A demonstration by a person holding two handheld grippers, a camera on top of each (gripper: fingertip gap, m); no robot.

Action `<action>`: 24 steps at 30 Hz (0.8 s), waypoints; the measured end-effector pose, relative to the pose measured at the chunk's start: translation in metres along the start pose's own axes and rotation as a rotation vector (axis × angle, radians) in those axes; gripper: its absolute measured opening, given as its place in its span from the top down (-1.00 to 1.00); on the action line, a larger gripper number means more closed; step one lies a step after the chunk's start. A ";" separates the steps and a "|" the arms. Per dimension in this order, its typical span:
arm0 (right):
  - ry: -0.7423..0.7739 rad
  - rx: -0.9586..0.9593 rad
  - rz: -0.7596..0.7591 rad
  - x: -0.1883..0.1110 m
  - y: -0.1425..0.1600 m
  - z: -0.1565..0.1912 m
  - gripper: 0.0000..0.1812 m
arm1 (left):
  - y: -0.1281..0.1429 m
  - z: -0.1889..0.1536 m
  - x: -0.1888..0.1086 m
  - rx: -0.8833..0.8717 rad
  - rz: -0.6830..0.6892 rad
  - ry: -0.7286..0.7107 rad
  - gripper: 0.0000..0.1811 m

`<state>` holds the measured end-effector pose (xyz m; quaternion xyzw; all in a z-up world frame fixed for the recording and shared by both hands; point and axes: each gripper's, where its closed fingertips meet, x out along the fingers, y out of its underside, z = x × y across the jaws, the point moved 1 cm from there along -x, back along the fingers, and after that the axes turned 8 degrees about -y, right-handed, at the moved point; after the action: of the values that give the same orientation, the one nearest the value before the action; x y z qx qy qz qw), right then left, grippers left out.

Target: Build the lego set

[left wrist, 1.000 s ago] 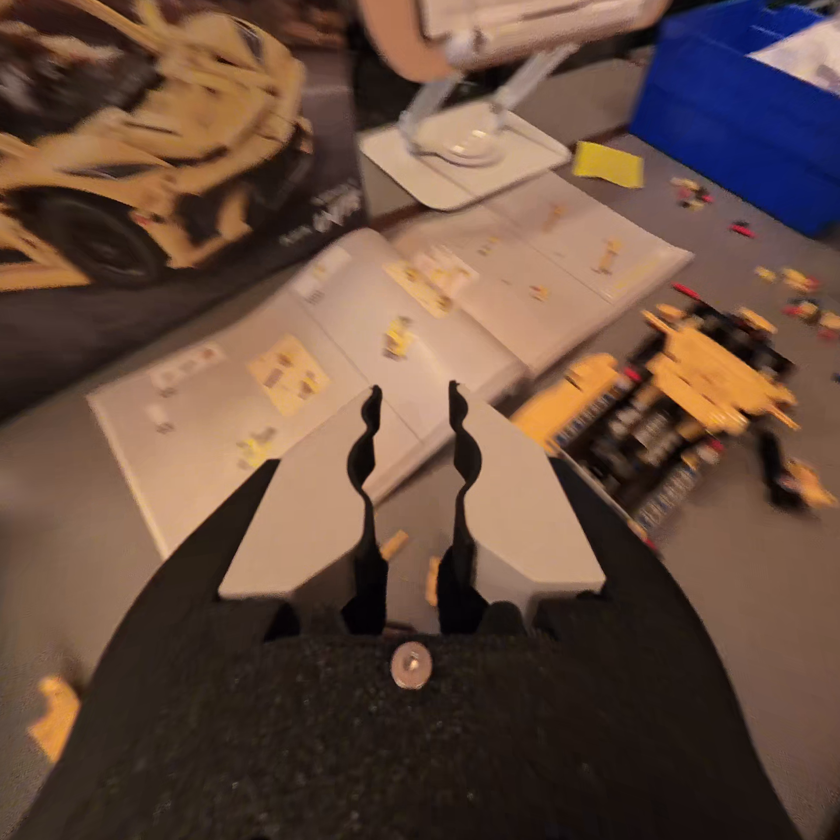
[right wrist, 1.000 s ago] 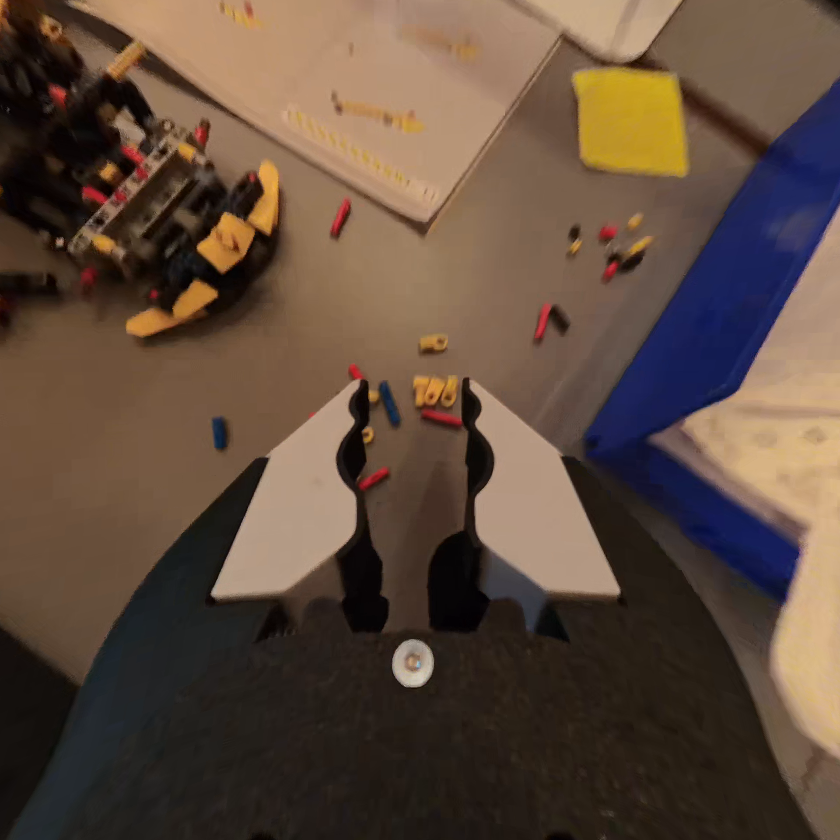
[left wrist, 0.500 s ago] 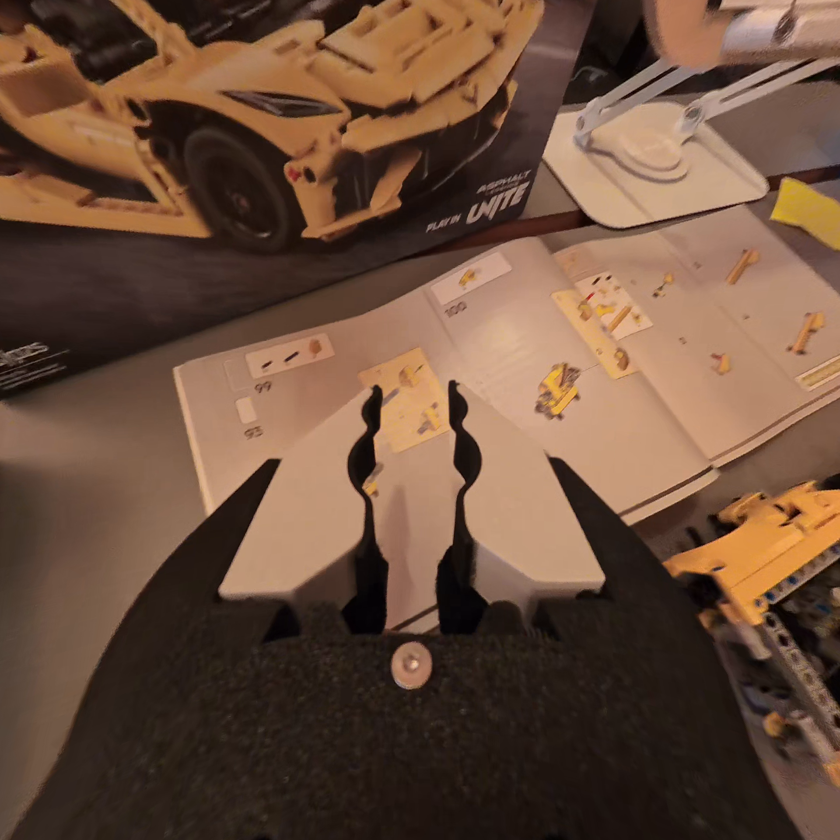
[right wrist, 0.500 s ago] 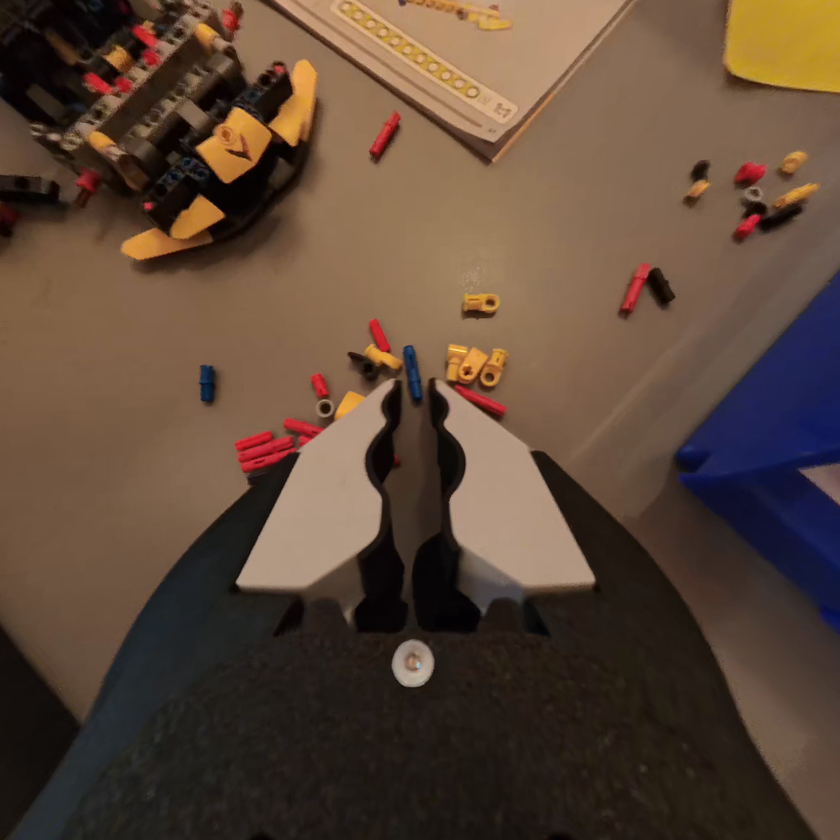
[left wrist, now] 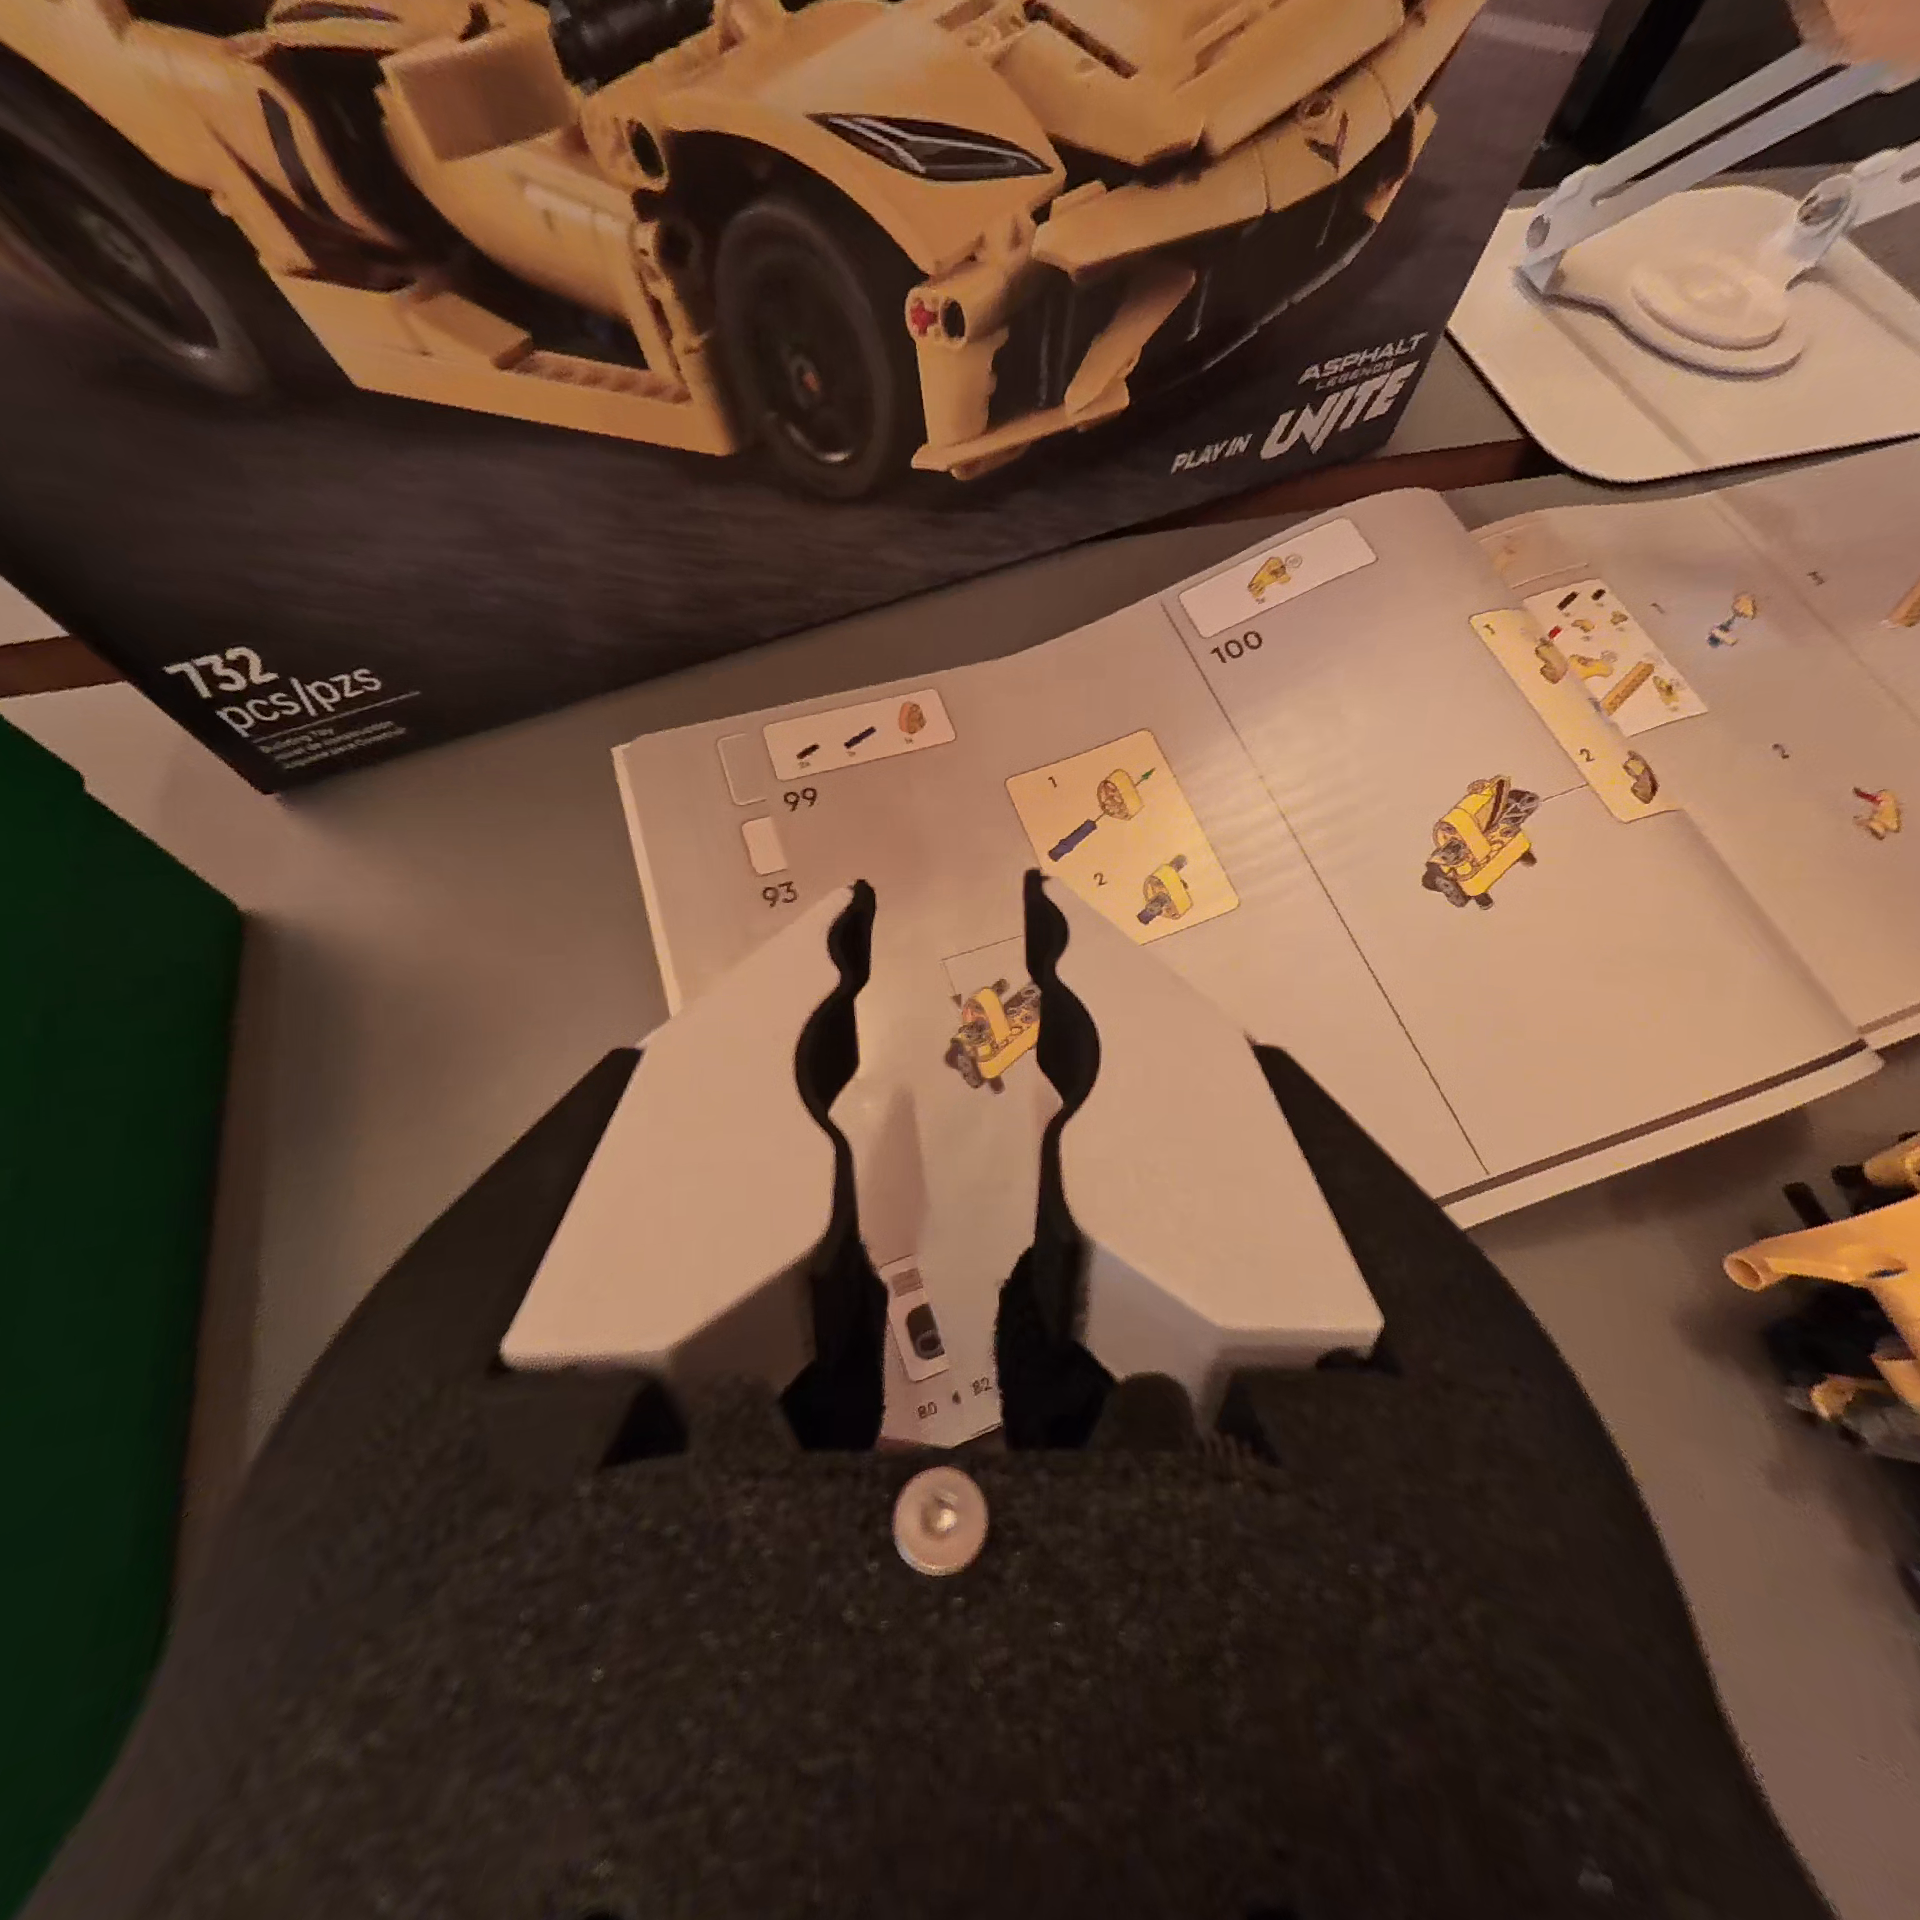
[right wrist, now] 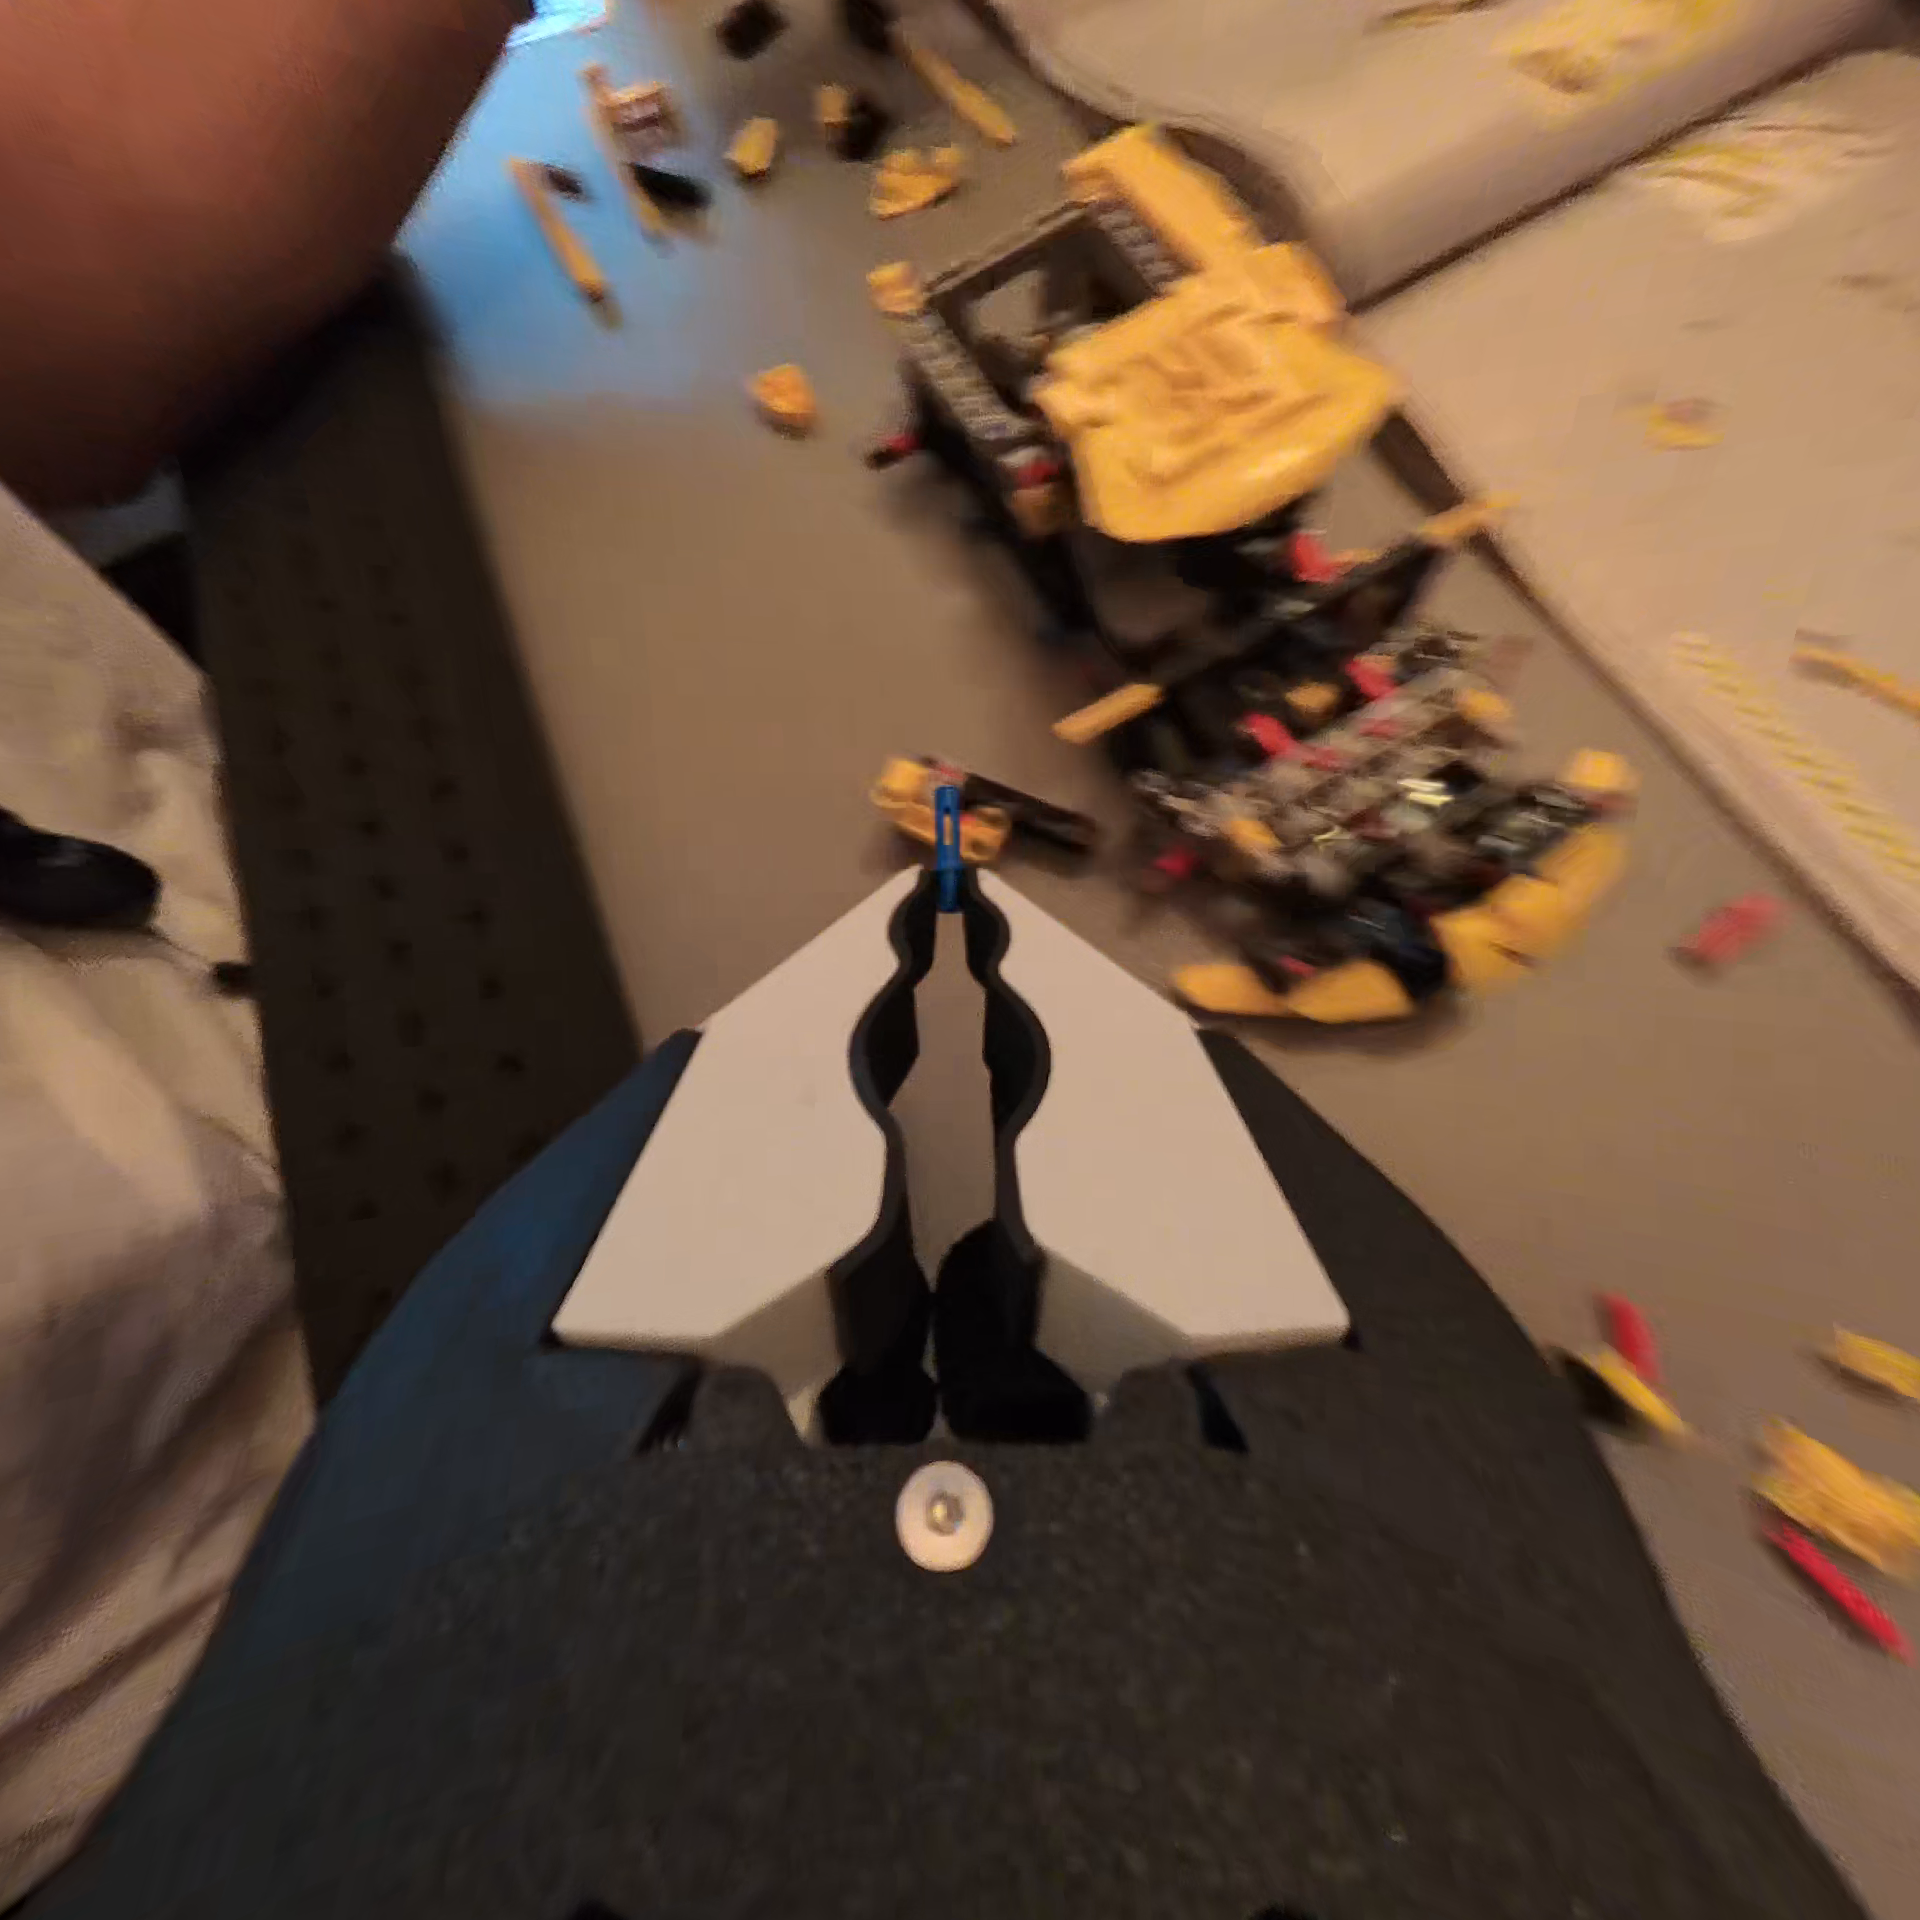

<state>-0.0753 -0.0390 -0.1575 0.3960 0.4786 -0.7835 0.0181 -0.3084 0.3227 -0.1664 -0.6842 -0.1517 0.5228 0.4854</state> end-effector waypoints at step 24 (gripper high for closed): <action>0.240 0.068 0.187 -0.007 0.071 -0.009 0.69 | 0.001 -0.012 0.003 0.044 0.014 0.043 0.68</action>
<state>-0.0359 -0.0733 -0.2073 0.5300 0.4117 -0.7411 0.0203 -0.2967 0.3184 -0.1691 -0.6854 -0.1249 0.5145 0.4998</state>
